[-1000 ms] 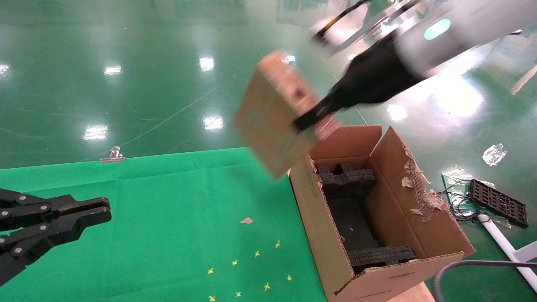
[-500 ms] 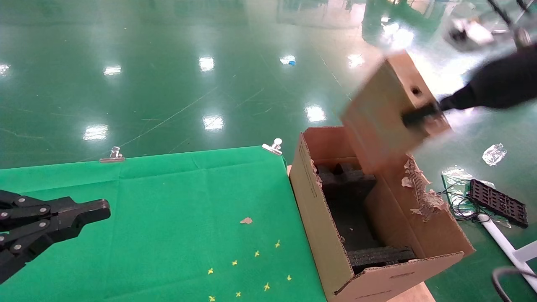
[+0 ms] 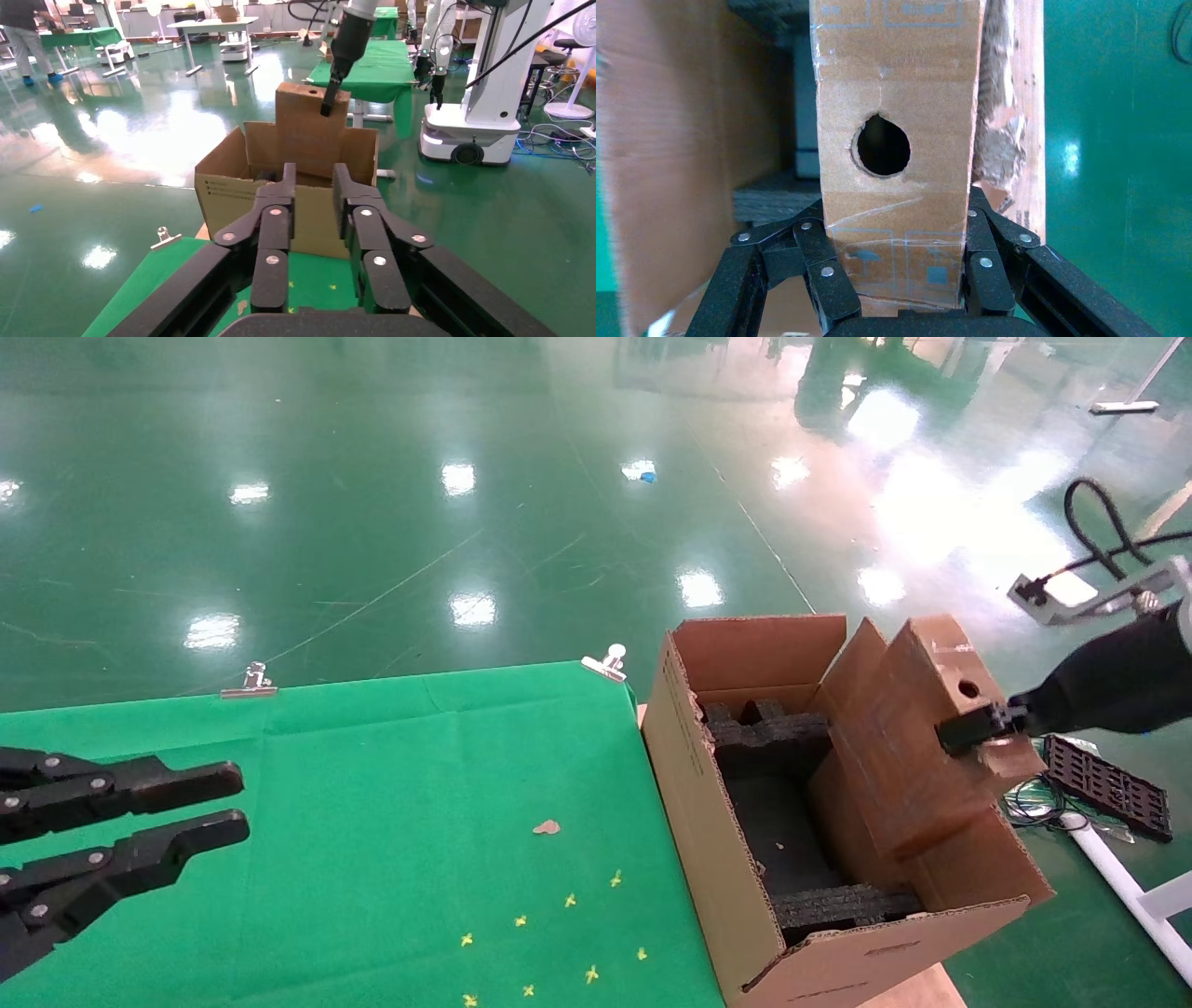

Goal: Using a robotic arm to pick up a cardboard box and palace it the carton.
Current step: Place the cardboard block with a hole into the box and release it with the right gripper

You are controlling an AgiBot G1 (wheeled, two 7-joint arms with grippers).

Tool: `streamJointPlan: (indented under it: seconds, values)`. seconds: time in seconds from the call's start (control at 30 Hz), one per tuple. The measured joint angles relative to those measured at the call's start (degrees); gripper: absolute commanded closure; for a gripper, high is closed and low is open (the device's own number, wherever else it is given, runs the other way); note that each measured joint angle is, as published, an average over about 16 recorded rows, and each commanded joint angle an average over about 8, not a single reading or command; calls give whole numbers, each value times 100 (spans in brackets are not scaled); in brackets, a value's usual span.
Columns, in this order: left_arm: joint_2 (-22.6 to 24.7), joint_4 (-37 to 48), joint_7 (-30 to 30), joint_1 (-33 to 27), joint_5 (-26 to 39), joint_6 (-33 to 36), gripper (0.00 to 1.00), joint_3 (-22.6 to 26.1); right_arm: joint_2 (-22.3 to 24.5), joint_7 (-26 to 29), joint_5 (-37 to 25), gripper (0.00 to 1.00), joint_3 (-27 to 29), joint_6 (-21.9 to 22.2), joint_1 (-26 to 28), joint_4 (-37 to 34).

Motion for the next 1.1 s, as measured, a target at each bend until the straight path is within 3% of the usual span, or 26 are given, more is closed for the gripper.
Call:
streamJointPlan:
  seconds: [0.57,1.1]
  values:
    - [-2,0,3,-1,-4,-3,0,6,-525,-415,260,100,-138,820,-1203,-1122]
    - [-5,0,6,-2,-8,-5,0,11,-1195,-1233,779,100,30,1952,-2555,-2183]
